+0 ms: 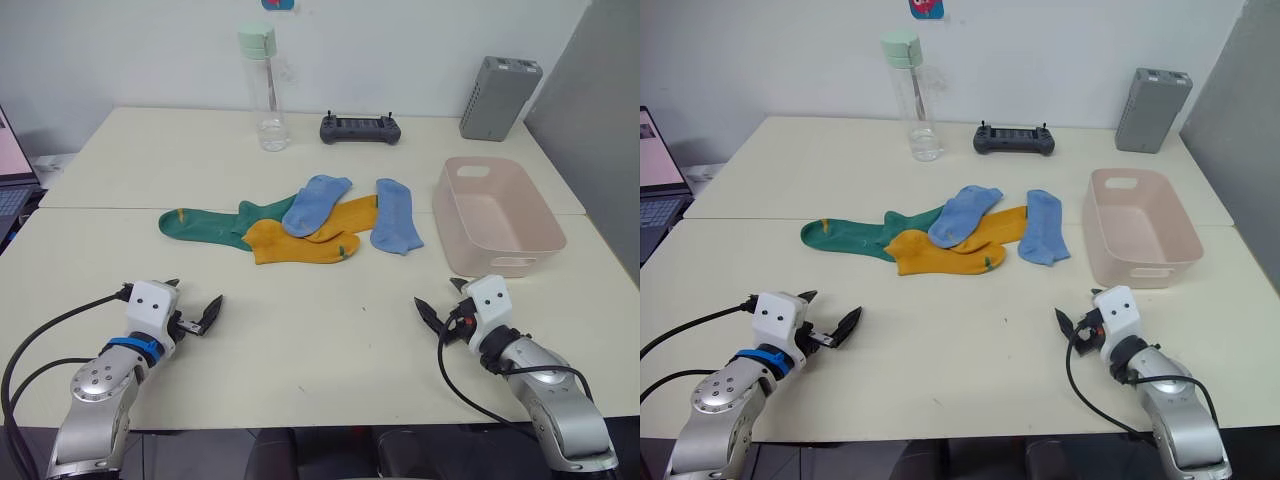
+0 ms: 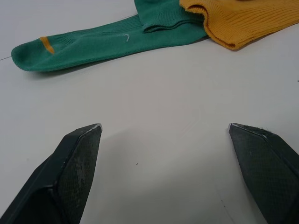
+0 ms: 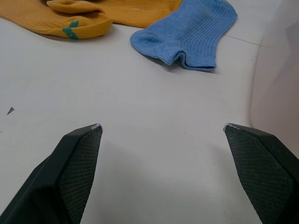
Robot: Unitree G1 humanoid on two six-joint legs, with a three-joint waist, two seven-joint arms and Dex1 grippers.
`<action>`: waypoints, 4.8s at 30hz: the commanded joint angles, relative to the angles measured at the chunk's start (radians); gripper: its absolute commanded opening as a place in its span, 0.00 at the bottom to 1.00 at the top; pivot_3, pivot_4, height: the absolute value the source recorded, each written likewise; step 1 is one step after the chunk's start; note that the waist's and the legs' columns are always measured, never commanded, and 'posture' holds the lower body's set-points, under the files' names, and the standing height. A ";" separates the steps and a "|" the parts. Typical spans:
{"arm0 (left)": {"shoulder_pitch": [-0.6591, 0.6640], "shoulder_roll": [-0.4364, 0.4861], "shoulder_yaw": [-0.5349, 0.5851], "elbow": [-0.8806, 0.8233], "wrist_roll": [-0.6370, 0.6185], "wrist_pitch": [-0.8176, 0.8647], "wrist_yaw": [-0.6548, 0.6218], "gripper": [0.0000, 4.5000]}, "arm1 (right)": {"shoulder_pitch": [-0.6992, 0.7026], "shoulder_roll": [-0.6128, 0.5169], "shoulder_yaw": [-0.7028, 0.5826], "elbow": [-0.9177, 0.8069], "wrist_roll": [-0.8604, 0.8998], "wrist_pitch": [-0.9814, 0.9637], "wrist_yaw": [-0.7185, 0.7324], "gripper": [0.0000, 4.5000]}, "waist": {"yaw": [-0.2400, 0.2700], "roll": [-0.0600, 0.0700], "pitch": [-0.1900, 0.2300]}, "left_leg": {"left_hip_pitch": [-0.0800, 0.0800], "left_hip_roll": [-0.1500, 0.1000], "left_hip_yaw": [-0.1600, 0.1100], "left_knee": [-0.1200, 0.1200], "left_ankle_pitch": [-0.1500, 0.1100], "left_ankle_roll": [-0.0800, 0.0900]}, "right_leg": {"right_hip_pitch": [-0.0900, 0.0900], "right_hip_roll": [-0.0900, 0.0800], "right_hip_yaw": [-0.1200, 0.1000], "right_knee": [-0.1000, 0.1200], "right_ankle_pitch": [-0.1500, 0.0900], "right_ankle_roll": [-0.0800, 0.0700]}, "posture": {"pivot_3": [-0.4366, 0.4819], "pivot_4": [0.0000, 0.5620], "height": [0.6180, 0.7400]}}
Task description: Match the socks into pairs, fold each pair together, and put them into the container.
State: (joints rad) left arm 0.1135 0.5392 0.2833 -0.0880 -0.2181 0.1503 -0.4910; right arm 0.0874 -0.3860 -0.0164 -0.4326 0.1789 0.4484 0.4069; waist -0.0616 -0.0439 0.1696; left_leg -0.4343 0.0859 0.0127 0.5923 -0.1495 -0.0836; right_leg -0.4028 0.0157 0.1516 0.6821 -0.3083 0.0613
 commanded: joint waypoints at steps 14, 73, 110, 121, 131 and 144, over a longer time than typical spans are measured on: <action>-0.004 0.010 0.019 -0.024 0.003 -0.013 0.005 1.00 | -0.008 -0.002 0.006 -0.061 -0.003 0.001 -0.020 0.99 | 0.000 0.000 0.000 | 0.000 -0.001 -0.002 0.000 0.000 0.000 | 0.003 0.000 0.000 0.000 0.000 0.000 | 0.48 0.27 1.00; -0.445 0.116 -0.324 -0.333 -0.252 0.285 -0.358 1.00 | -0.545 0.119 0.132 0.548 -0.110 -0.055 0.020 0.02 | -0.020 0.001 0.001 | 0.001 -0.005 -0.013 0.002 0.000 0.001 | 0.013 0.001 -0.006 0.000 0.002 0.004 | 0.48 0.27 1.00; -0.455 0.108 -0.318 -0.334 -0.240 0.284 -0.328 1.00 | -0.623 0.102 0.114 0.536 -0.094 0.123 0.065 0.01 | -0.021 0.001 0.001 | 0.000 -0.005 -0.012 0.002 0.000 0.001 | 0.013 0.001 -0.006 -0.001 0.002 0.004 | 0.48 0.27 1.00; -0.398 0.161 -0.301 -0.328 -0.254 0.339 -0.355 1.00 | -0.351 -0.457 0.298 -0.007 0.168 0.228 0.793 0.01 | -0.003 0.003 0.003 | 0.000 -0.005 -0.013 0.000 -0.001 0.002 | 0.014 0.000 -0.007 -0.001 -0.004 0.008 | 0.48 0.27 1.00; -0.568 -0.024 -0.512 -0.106 -0.094 0.329 -0.284 1.00 | -0.197 -0.649 0.270 -0.055 0.162 0.147 0.859 0.01 | 0.008 0.002 0.003 | 0.001 -0.007 -0.013 0.009 -0.001 0.002 | 0.015 0.000 -0.004 -0.001 -0.006 0.007 | 0.48 0.27 1.00; -0.850 -0.279 -0.709 0.509 0.182 0.043 -0.337 1.00 | -0.172 -0.617 0.258 -0.100 0.170 0.169 0.786 0.01 | 0.001 0.002 0.004 | -0.001 -0.008 -0.013 0.012 -0.004 0.007 | 0.016 0.001 0.000 -0.001 -0.002 0.013 | 0.48 0.27 1.00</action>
State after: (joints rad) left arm -0.7177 0.2698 -0.4214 0.4092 -0.0523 0.2270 -0.8080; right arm -0.0884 -1.0041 0.2592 -0.4870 0.3341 0.6108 1.1984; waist -0.0611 -0.0422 0.1732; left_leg -0.4356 0.0774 -0.0005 0.6034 -0.1534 -0.0766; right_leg -0.3865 0.0165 0.1512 0.6808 -0.3112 0.0746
